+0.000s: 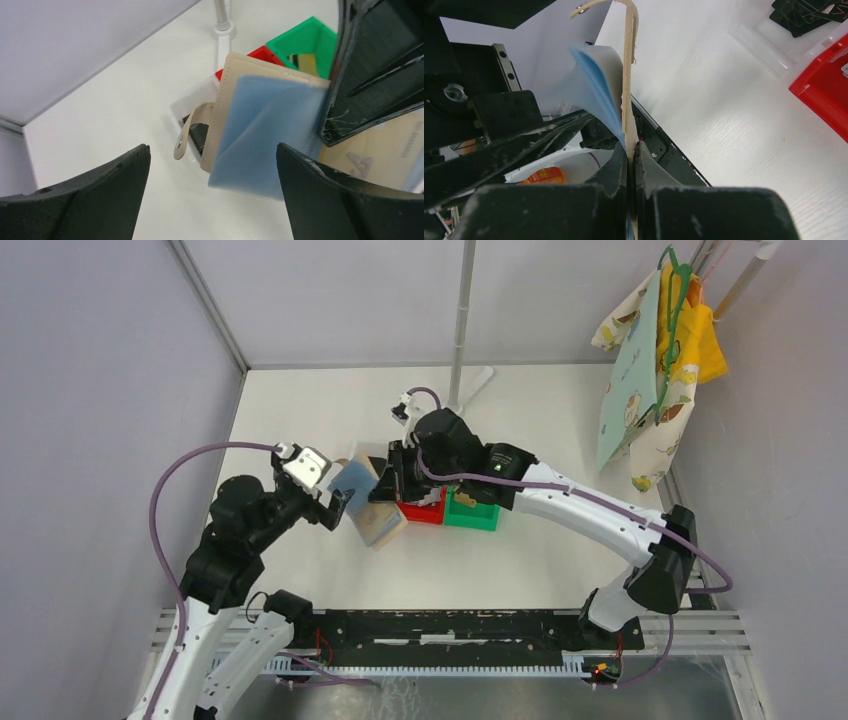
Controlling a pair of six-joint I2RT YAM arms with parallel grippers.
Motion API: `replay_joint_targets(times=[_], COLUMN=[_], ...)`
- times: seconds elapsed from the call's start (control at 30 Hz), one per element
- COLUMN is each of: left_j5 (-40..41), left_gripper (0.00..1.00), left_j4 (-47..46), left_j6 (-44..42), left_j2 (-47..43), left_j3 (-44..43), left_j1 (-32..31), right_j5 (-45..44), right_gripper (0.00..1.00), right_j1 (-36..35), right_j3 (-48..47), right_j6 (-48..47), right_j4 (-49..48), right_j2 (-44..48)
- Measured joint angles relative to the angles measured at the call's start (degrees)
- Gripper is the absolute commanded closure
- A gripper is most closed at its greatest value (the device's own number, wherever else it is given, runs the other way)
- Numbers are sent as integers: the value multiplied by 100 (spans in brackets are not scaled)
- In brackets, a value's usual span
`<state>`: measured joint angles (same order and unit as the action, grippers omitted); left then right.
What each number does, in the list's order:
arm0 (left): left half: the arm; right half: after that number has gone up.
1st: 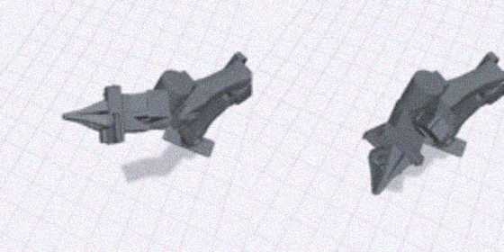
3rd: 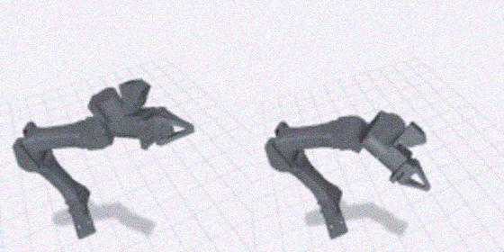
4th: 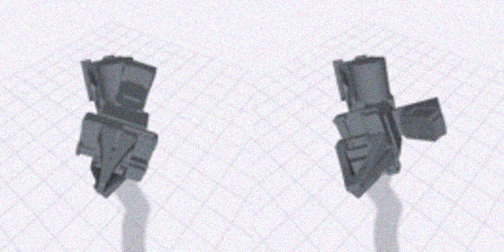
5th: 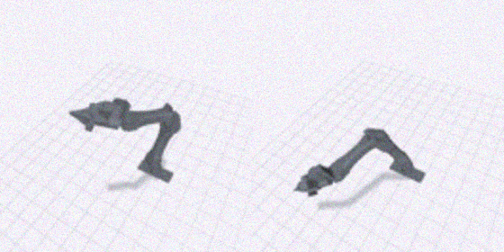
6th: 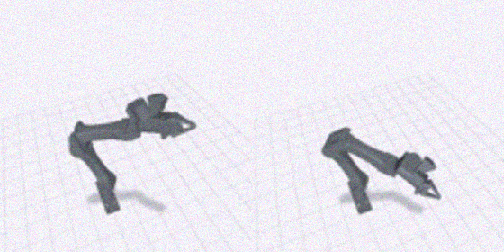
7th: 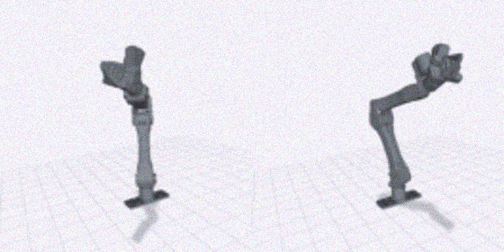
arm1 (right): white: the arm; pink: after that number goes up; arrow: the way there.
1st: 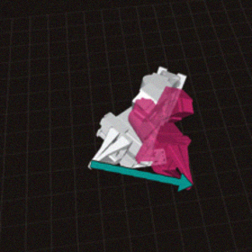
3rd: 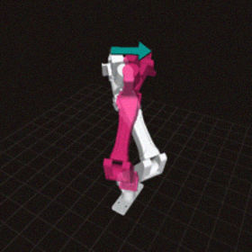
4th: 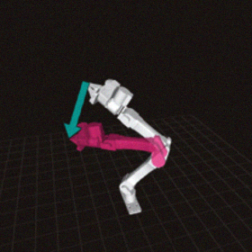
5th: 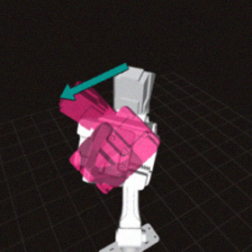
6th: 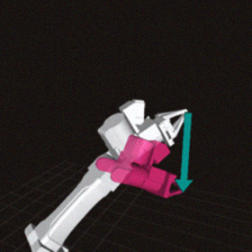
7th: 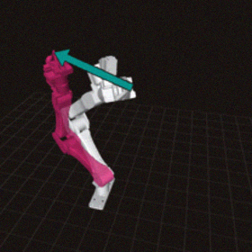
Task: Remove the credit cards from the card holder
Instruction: Open the card holder.
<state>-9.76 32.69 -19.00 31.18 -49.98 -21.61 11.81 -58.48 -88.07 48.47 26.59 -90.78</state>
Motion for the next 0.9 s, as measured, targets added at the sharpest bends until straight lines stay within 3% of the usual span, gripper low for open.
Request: replay_joint_targets(times=[0.4, 0.9], left_j5=[-1554, -2087], left_gripper=[0, 0], left_j4=[304, 385], left_j6=[1659, 2914], left_j2=[664, 855], left_j3=[-1121, -1346], left_j1=[4, 17], right_j5=[914, 1414], right_gripper=[100, 100], right_j1=[509, 769], right_j3=[973, 1851], right_j6=[28, 269], right_j4=[-1272, -2916], right_j2=[975, 1858])
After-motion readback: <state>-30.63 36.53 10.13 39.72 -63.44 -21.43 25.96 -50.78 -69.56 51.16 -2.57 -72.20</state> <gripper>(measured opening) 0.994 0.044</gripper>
